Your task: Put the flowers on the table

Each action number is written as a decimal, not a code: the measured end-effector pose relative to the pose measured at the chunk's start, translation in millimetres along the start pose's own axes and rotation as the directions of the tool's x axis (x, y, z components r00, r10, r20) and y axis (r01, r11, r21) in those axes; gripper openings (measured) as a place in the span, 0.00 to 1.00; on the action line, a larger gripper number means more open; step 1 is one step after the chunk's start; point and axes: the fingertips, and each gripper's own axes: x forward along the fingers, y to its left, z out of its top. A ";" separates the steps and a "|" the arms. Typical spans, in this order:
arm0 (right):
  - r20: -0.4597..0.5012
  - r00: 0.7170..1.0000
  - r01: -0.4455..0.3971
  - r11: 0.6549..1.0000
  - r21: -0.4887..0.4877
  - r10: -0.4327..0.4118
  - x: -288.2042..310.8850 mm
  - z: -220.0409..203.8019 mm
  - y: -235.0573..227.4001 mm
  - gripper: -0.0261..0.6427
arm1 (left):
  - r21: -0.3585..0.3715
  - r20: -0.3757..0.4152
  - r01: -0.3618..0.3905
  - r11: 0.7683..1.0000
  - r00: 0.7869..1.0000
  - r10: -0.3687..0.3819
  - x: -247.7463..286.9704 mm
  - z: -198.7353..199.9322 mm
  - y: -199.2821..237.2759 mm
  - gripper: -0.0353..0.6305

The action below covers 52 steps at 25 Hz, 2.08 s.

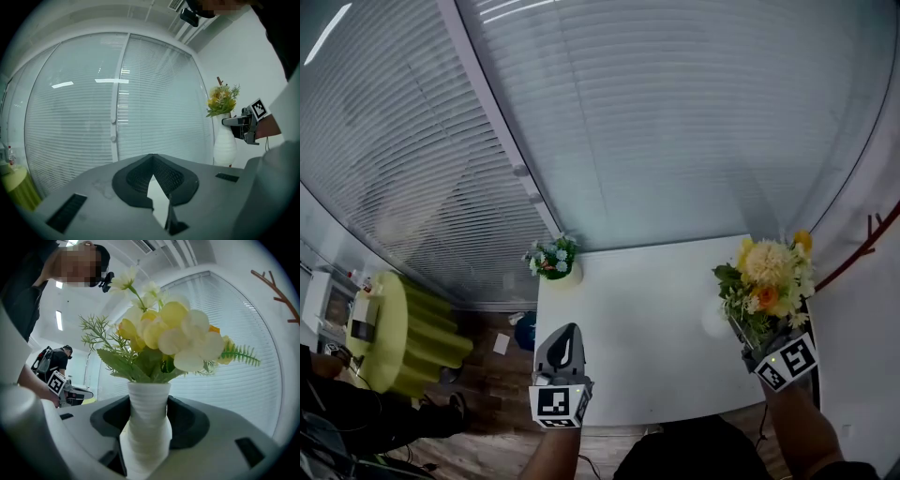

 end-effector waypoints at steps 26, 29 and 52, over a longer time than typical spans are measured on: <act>-0.063 0.995 -0.072 0.997 0.023 0.073 61.9 -86.5 -34.5 0.42 | -0.025 -0.067 -0.036 0.999 0.997 0.034 63.6 -50.8 -7.7 0.06; -0.076 0.994 -0.076 0.997 0.017 0.077 67.1 -94.8 -33.8 0.42 | -0.032 -0.073 -0.039 0.999 0.997 0.037 65.4 -55.2 -5.6 0.06; -0.168 0.983 -0.077 0.997 -0.003 0.075 81.5 -131.7 -21.0 0.42 | -0.056 -0.140 -0.040 0.998 0.990 0.032 53.4 -72.9 3.3 0.06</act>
